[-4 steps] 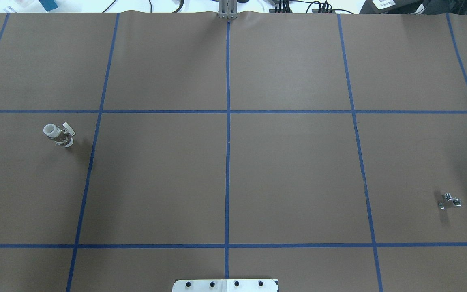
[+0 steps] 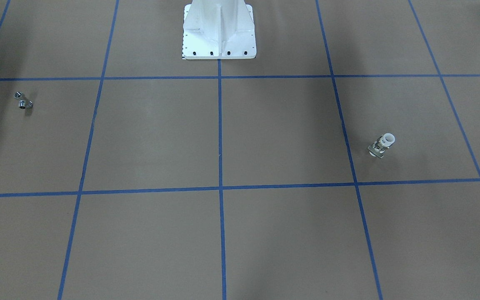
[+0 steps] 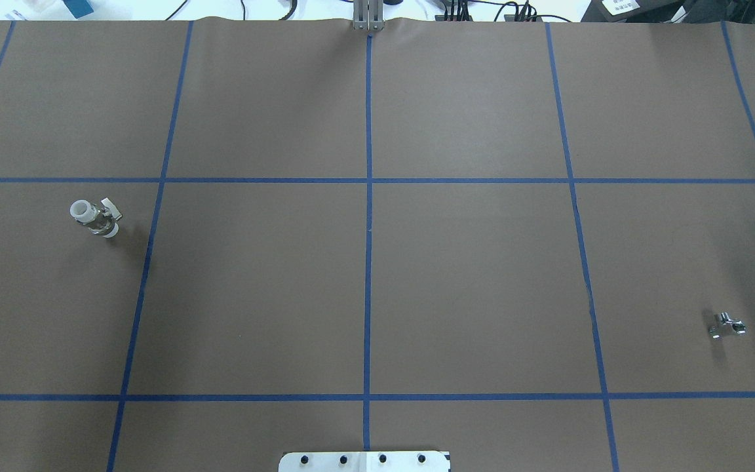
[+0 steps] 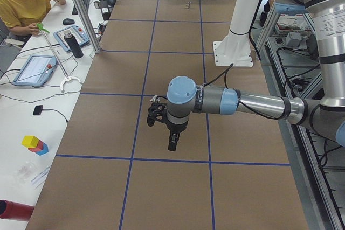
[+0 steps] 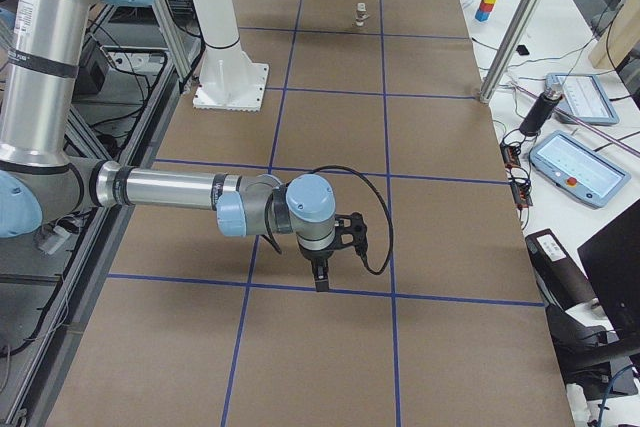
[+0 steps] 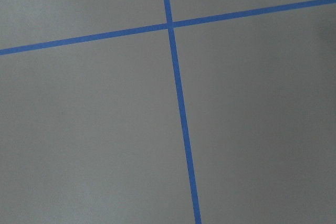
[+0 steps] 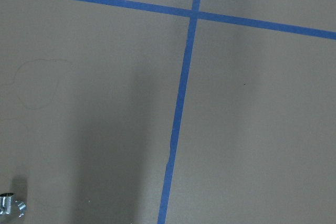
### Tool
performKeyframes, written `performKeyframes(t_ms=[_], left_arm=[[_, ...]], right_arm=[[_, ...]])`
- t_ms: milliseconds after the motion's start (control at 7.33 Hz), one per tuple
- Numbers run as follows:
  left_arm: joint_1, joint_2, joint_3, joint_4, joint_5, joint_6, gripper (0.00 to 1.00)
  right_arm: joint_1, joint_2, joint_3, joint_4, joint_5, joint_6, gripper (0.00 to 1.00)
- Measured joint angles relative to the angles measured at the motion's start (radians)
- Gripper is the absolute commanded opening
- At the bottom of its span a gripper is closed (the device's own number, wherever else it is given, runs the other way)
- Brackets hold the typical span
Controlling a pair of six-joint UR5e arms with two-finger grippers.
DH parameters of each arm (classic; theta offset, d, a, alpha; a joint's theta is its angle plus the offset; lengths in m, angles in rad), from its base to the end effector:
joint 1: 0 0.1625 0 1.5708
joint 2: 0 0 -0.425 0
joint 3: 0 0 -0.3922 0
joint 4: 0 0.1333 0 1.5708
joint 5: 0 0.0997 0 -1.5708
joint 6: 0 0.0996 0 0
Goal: Assemble PPR valve and pipe with both arms
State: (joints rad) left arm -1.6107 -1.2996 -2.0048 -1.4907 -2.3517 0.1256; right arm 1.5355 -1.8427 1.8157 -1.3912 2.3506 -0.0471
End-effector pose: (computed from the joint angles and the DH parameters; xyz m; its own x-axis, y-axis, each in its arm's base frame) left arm -0.0782 -0.3755 0.5707 0.7114 0.1543 -0.6856 -0.0498 0.9842 0.1698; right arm 0.0496 -0.3892 0.6373 0.7044 -0.1783 0.6870 0.0681 0.9805 0.1846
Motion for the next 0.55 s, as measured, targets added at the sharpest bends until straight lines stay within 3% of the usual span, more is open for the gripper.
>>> performKeyframes(t_ms=[545], left_arm=[[0.002, -0.116, 0.031, -0.04, -0.006, -0.005, 1.0]], right_arm=[[0.0, 0.045, -0.012, 0.144, -0.007, 0.015, 1.0]])
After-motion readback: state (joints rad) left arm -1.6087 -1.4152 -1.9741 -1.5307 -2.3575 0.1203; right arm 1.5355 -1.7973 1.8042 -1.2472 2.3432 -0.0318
